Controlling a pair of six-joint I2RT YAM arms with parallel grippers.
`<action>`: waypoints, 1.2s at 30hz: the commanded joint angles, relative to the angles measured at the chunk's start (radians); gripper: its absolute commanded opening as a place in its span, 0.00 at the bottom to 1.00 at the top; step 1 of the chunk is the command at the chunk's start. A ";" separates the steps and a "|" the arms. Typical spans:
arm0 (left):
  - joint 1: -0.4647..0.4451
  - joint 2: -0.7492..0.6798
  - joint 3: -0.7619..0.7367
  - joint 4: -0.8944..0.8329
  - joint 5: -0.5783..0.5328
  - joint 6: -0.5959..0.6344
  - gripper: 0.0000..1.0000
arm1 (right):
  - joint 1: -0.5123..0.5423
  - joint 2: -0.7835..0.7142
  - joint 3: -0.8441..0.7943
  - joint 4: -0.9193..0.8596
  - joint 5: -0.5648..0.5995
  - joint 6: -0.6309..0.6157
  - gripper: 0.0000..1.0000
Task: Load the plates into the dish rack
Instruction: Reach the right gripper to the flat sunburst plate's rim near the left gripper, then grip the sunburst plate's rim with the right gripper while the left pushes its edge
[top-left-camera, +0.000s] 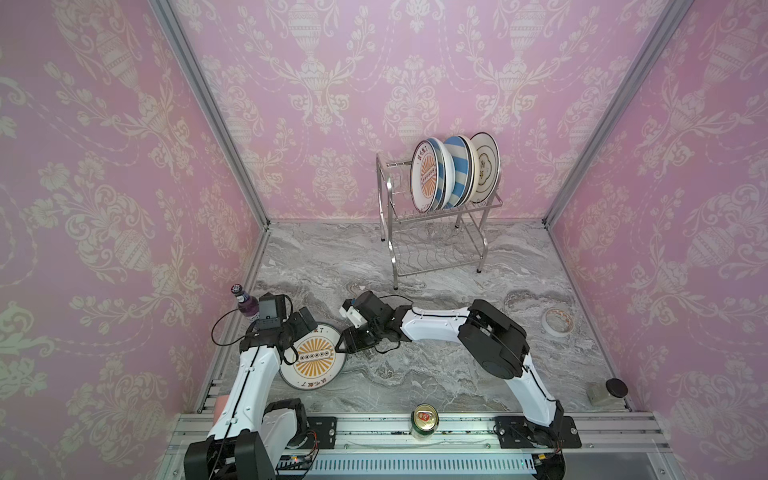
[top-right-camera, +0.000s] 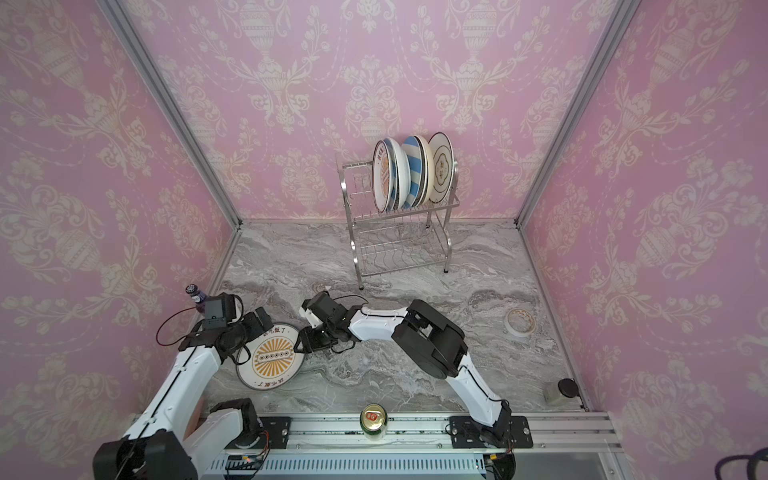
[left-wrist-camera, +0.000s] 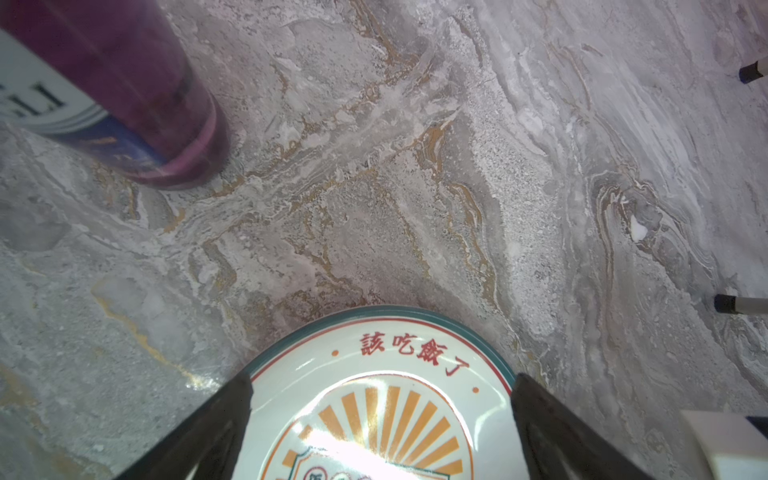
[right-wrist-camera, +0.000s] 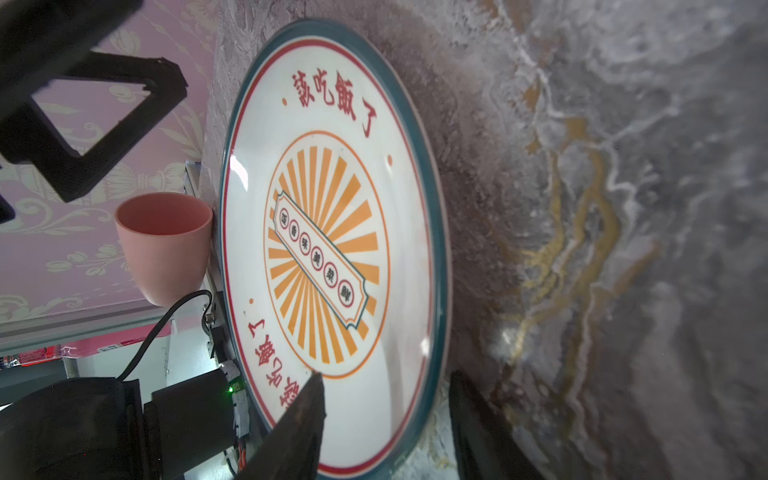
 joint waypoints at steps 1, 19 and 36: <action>0.011 0.000 -0.011 0.018 -0.028 -0.012 0.99 | -0.002 0.038 0.023 -0.010 -0.010 0.020 0.47; 0.015 -0.002 -0.020 0.030 0.047 -0.021 0.99 | -0.033 0.089 -0.016 0.121 -0.035 0.133 0.21; 0.013 -0.064 0.125 -0.060 0.160 -0.033 0.99 | -0.045 0.037 0.069 -0.065 0.101 0.072 0.00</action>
